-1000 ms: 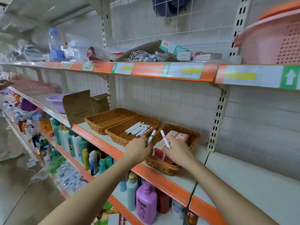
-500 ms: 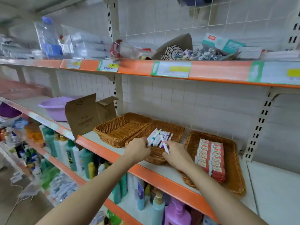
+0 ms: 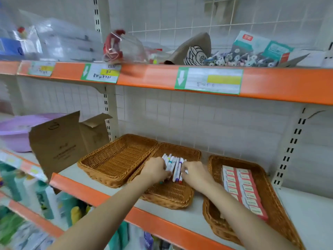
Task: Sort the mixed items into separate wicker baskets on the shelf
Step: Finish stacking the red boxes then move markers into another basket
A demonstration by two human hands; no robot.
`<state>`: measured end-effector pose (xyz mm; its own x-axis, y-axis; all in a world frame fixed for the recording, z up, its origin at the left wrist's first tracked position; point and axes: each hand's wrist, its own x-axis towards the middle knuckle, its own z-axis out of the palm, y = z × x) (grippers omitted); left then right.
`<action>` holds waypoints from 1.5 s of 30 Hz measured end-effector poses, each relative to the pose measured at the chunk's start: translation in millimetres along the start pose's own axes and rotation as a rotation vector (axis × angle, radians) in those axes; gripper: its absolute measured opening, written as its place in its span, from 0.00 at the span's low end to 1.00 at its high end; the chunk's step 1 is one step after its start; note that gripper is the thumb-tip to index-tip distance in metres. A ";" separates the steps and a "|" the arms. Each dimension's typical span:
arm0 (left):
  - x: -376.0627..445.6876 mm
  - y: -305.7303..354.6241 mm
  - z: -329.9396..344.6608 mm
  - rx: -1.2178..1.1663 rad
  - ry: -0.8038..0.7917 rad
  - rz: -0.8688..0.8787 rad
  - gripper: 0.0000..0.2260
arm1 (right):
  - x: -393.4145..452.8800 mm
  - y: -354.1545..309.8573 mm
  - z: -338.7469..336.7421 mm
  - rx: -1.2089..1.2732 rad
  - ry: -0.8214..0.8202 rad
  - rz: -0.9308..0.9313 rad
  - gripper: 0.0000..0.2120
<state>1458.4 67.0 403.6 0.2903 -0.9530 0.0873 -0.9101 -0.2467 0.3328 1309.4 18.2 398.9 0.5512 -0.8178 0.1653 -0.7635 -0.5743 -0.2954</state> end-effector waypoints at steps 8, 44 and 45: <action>51.7 4.4 22.3 0.030 -0.138 0.085 0.12 | 36.2 4.2 9.1 -0.351 -0.088 0.004 0.14; 3.8 25.3 25.4 0.036 -0.262 0.500 0.27 | -81.6 -7.9 -5.9 -0.138 -0.131 0.166 0.30; -6.1 32.8 25.3 0.031 -0.241 0.516 0.26 | -93.7 -5.3 -9.9 -0.132 -0.132 0.167 0.30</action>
<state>1419.3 60.3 390.2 -0.2671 -0.9636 0.0130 -0.9254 0.2602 0.2757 1258.5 97.5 394.3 0.4463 -0.8949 -0.0023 -0.8803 -0.4385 -0.1810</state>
